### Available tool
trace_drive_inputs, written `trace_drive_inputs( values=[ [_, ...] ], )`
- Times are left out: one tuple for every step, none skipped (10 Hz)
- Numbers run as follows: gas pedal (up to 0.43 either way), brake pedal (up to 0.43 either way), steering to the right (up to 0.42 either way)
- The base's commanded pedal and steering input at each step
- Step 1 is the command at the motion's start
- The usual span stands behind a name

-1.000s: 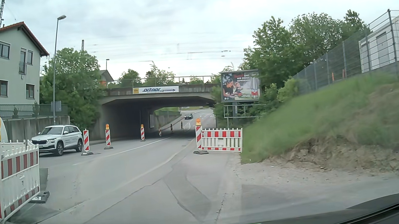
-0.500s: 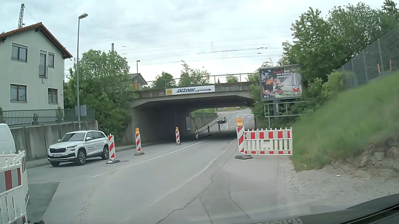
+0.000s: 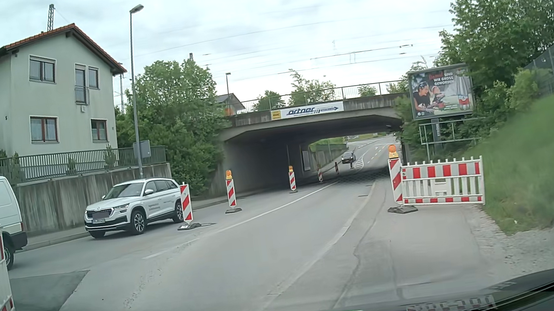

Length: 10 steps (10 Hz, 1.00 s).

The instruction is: Follow the waypoints while adhering to traffic rules and regulations

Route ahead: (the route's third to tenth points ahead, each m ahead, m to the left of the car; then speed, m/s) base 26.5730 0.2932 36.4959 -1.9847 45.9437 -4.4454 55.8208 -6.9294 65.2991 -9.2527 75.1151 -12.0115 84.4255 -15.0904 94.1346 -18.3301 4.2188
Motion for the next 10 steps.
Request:
trace_drive_inputs(
  values=[
    [0.008, 0.000, -0.193],
    [0.000, 0.000, -0.185],
    [0.000, 0.000, -0.182],
    [0.000, 0.000, -0.169],
    [0.000, 0.000, -0.136],
    [0.000, 0.000, -0.110],
    [0.000, 0.000, -0.085],
    [0.000, 0.000, -0.078],
    [0.000, 0.000, -0.078],
    [0.000, 0.000, -0.073]
  ],
)
